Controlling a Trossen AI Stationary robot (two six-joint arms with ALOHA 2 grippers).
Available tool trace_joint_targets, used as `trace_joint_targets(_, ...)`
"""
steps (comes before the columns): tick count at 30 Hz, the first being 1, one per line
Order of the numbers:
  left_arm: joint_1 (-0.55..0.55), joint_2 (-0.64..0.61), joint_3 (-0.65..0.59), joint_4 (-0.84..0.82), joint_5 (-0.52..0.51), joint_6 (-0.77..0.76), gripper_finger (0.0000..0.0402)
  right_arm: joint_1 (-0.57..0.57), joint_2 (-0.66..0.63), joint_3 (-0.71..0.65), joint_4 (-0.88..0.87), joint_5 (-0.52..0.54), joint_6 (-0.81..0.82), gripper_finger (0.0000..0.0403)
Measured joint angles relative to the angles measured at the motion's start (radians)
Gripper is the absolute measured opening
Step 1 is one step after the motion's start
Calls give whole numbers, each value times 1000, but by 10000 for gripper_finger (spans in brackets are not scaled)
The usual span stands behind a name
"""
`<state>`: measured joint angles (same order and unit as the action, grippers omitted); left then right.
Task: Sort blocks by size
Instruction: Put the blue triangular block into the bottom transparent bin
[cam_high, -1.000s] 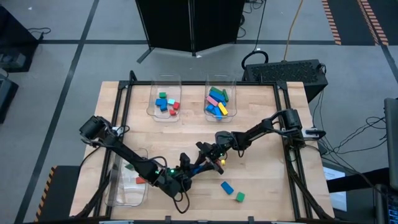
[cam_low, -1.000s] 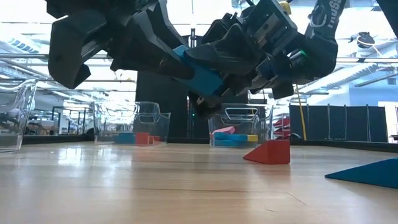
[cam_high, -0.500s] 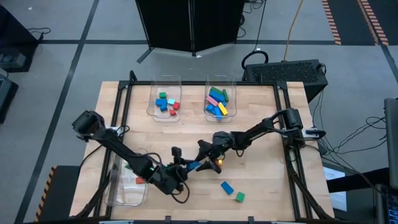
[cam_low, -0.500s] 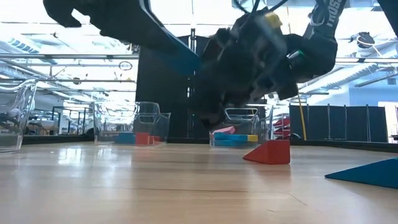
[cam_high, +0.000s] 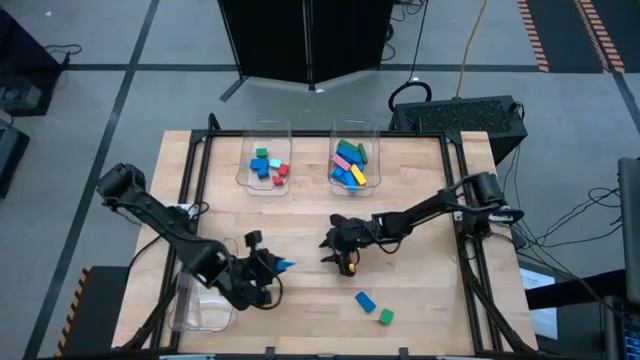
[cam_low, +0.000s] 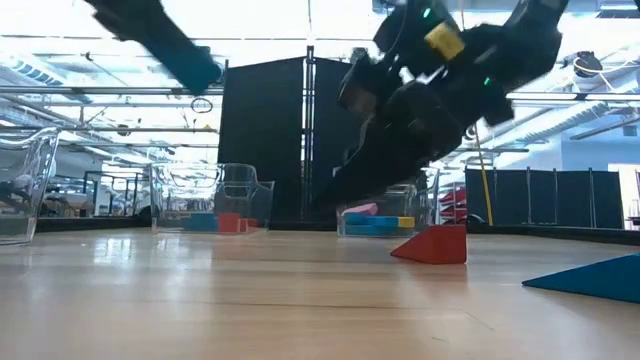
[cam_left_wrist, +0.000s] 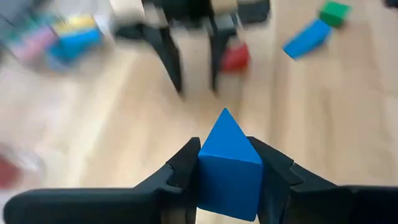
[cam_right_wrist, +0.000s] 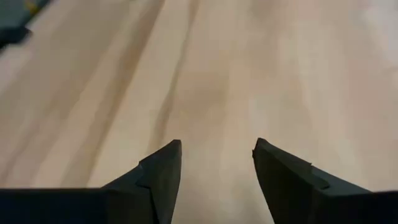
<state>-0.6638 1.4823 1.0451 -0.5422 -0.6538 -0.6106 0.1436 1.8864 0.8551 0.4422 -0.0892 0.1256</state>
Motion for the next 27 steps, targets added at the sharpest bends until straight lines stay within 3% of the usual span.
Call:
trace_joint_targets(6,-50,-54,0,-155,156,-168,107,54,-116,0,-165,210,-63,180)
trace_joint_targets(14,-128,-92,74,-403,224,-323,107,104,-214,0,-353,244,-3,176)
trace_joint_targets(20,-167,-96,156,-592,348,-476,107,137,-285,0,-487,256,143,176)
trace_joint_targets(27,-199,-96,134,-740,457,-667,107,199,-280,0,-641,336,420,176)
